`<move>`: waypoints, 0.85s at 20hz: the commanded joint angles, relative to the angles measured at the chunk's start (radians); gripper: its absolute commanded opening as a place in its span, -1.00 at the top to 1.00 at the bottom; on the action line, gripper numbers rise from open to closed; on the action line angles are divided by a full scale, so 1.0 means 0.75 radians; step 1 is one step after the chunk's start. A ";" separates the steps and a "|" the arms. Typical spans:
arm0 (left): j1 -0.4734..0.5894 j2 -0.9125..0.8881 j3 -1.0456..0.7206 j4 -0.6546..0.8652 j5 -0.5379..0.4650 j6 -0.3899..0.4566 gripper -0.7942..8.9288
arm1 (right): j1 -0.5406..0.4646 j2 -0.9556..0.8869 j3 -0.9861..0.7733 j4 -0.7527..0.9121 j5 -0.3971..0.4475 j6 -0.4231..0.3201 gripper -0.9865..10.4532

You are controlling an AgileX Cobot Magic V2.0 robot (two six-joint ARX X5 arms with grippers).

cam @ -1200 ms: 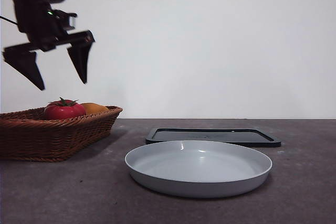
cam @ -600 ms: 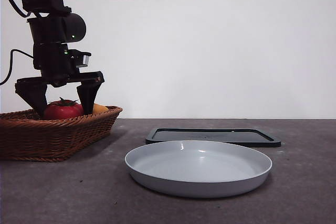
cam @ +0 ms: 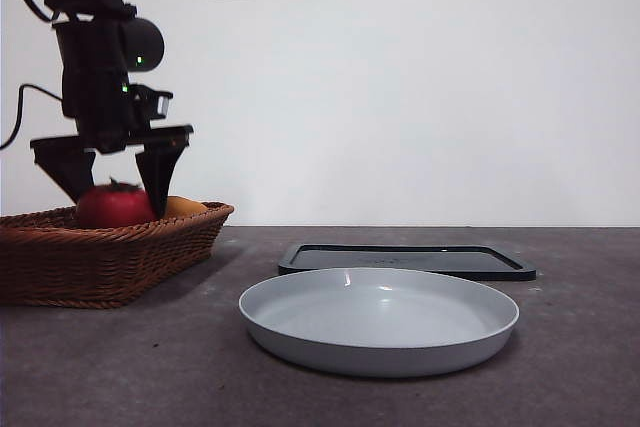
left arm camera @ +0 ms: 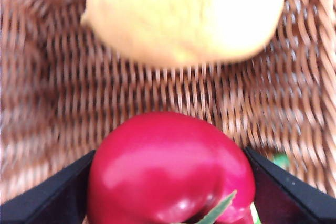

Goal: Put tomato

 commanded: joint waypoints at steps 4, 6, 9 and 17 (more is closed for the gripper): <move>-0.037 0.031 0.365 -0.362 0.009 -0.065 0.20 | 0.007 0.008 0.022 0.013 -0.003 -0.011 -0.17; -0.076 0.021 0.466 -0.503 0.024 -0.094 0.20 | 0.007 0.008 0.022 0.014 -0.003 -0.011 -0.17; -0.180 -0.003 0.492 -0.595 0.047 -0.100 0.20 | 0.007 0.008 0.022 0.013 -0.003 -0.011 -0.17; -0.625 -0.002 0.473 -0.595 0.110 -0.109 0.20 | 0.007 0.008 0.022 0.013 -0.004 -0.011 -0.17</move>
